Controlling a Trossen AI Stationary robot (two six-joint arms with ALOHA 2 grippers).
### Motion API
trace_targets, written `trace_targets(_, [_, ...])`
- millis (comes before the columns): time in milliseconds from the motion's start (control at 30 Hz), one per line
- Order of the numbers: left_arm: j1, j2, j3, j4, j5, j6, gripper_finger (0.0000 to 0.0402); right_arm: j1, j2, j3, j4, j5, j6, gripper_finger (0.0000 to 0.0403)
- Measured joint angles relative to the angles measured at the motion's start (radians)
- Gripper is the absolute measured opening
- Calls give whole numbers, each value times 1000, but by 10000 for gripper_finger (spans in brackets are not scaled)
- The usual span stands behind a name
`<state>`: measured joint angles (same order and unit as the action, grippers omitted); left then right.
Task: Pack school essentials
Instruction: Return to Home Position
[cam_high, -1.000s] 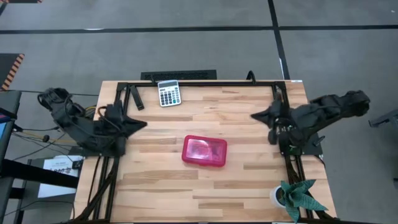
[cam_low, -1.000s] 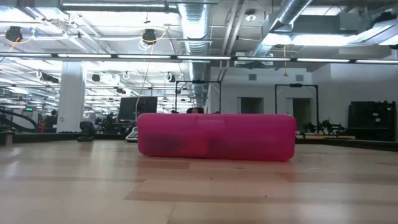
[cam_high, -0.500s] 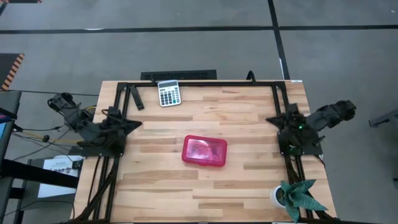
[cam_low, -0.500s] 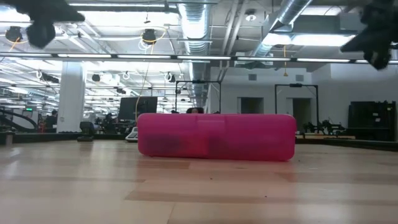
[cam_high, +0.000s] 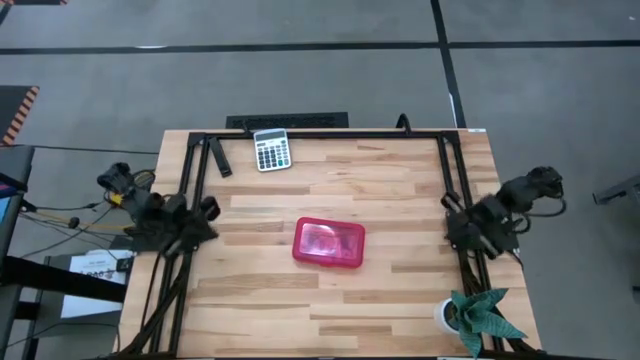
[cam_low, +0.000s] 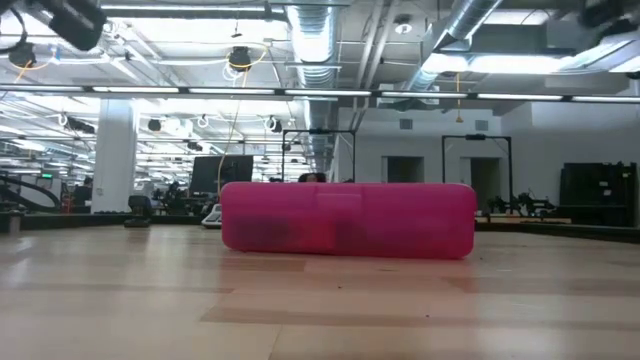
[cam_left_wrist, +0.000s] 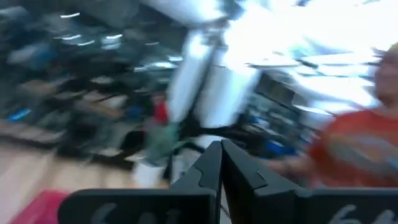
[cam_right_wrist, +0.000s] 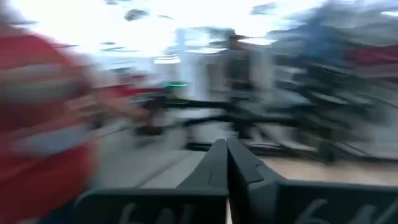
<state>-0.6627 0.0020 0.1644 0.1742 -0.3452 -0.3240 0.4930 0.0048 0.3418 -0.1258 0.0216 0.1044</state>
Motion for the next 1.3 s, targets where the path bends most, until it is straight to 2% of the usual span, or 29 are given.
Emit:
trace_targets(67, [1, -2, -35, 28, 104, 43, 0, -1, -2, -2, -47, -82, -30, 7])
trace_targets(100, [2, 5, -50, 22, 97, 19, 0, -6, -1, -5, -87, -67, -23, 7])
trace_targets(200, [13, 0, -124, 13, -30, -89, 0, -29, -1, -9, -176, 102, 3, 7])
trace_targets(267, [18, 1, -154, 39, -34, -122, 0, -49, -2, -36, -190, 185, -11, 7])
trace_targets(367, [21, 4, -153, 28, -29, -106, 0, -76, -1, -65, -179, 154, -57, 7])
trace_targets(500, [20, 1, -153, 46, -11, 2, 0, -106, -1, -141, -138, 101, -11, 7])
trace_targets(667, [20, 2, -153, 36, 25, 56, 0, -128, -2, -299, 128, 0, 33, 7])
trace_targets(733, [20, 2, -153, 15, 45, 78, 0, -138, 2, -333, 179, 14, 49, 7])
trace_targets(900, [20, 3, -153, -28, 33, 112, 0, -169, 29, -332, 175, 134, 87, 7])
trace_targets(1033, [20, 6, -153, -112, 16, 83, 0, -185, 30, -332, 173, 134, 89, 7])
trace_targets(1300, [20, 18, -150, -121, 19, 77, 0, -188, 29, -332, 171, 134, 89, 7])
